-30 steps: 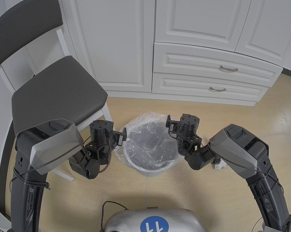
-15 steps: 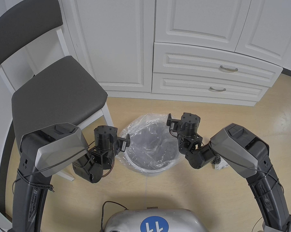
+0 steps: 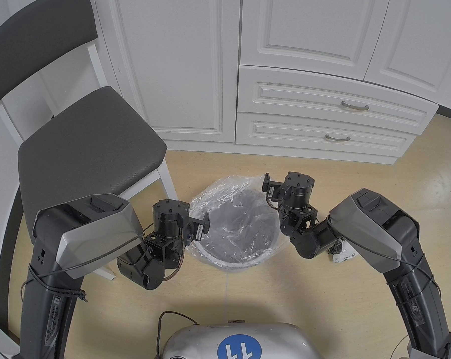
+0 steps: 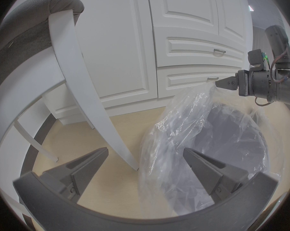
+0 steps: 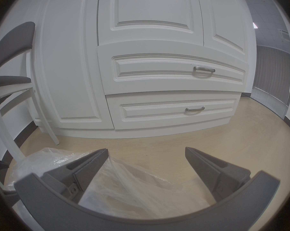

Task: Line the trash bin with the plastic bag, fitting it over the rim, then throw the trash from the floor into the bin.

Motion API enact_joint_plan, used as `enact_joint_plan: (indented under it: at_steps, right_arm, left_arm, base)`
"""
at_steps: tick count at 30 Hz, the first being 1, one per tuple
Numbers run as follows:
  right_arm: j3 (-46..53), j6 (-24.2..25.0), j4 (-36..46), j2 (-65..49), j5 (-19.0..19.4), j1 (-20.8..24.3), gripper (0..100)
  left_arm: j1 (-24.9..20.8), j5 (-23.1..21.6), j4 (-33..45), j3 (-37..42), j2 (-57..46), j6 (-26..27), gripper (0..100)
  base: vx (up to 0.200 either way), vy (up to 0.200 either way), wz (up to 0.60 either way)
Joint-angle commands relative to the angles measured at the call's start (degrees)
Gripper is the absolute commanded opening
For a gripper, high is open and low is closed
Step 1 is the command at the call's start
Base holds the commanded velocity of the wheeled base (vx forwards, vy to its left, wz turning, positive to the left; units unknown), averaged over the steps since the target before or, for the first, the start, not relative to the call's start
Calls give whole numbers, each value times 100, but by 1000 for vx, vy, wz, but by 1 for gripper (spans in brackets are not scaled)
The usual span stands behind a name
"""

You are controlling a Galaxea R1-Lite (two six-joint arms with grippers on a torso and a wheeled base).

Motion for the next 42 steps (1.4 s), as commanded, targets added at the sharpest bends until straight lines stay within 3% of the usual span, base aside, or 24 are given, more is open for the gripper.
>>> enact_joint_plan:
  at_steps: [1, 15, 32, 42]
  right_arm:
    - [0, 0, -7, -58, 1, -24, 100]
    - [0, -9, 37, -58, 28, -15, 100]
    - [36, -9, 11, -66, 28, -33, 100]
    - [-61, -9, 11, 13, 45, -77, 100]
  left_arm:
    - [67, 4, 3, 3, -104, 1, 100]
    - [498, -40, 363, -85, -148, 63, 100]
    - [155, -66, 442, -67, 45, -192, 100]
    - [374, -49, 442, -234, 1, -183, 100]
  base:
    - [0, 0, 0]
    - [0, 0, 0]
    - [0, 0, 0]
    - [0, 0, 0]
